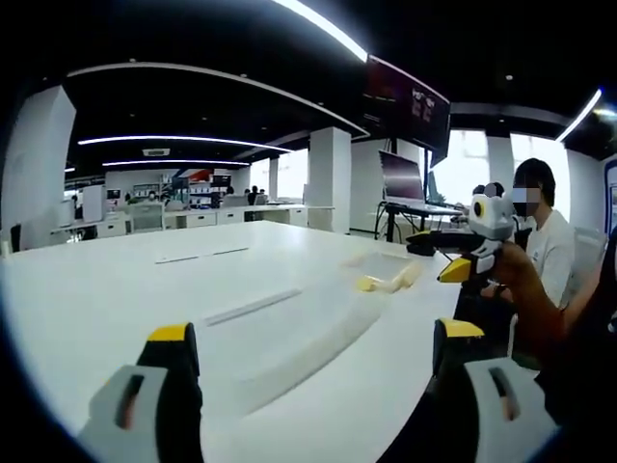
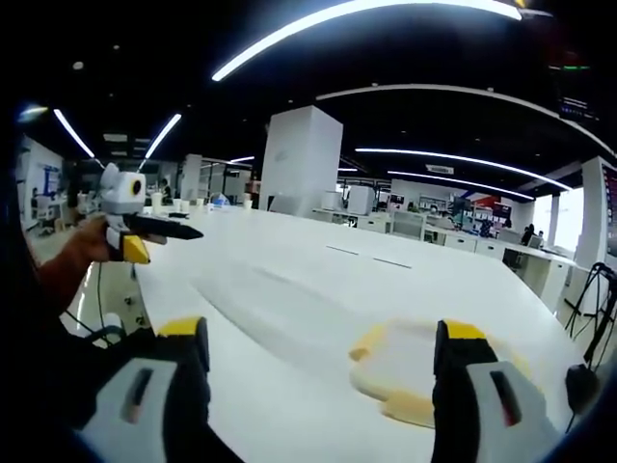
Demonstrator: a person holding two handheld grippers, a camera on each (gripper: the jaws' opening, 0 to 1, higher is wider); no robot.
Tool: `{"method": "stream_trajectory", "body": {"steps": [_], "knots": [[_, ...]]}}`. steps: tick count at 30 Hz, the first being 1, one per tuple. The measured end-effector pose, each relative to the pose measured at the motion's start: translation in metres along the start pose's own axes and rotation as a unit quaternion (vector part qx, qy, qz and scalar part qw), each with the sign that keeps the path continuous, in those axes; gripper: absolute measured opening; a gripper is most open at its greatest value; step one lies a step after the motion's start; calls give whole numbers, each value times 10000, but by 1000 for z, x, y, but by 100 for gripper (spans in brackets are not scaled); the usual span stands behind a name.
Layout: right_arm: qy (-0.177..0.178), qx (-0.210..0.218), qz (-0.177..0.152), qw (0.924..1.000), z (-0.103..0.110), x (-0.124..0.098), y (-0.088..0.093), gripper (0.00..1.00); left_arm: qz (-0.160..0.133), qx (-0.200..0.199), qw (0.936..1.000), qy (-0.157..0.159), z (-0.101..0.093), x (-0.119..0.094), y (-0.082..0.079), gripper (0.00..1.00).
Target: Snap each plastic latch of the storage box into its locked position after aligning the lid with the box until every specified latch is closed and the lid sits flush.
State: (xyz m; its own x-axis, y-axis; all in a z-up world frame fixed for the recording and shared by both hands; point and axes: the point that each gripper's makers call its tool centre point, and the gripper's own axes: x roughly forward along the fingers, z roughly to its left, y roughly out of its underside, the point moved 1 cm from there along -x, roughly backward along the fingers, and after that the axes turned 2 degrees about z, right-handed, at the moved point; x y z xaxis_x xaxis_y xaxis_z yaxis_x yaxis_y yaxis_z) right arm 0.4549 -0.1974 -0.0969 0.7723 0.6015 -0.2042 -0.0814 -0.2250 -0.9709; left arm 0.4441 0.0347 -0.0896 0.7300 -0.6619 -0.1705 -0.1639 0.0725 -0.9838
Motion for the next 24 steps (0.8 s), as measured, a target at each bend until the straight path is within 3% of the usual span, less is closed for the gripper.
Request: {"method": "stream_trajectory", "body": {"steps": [24], "knots": [[64, -21, 0, 10000, -18, -10, 4, 95, 61, 182, 9996, 192, -17, 25, -13, 100]]}}
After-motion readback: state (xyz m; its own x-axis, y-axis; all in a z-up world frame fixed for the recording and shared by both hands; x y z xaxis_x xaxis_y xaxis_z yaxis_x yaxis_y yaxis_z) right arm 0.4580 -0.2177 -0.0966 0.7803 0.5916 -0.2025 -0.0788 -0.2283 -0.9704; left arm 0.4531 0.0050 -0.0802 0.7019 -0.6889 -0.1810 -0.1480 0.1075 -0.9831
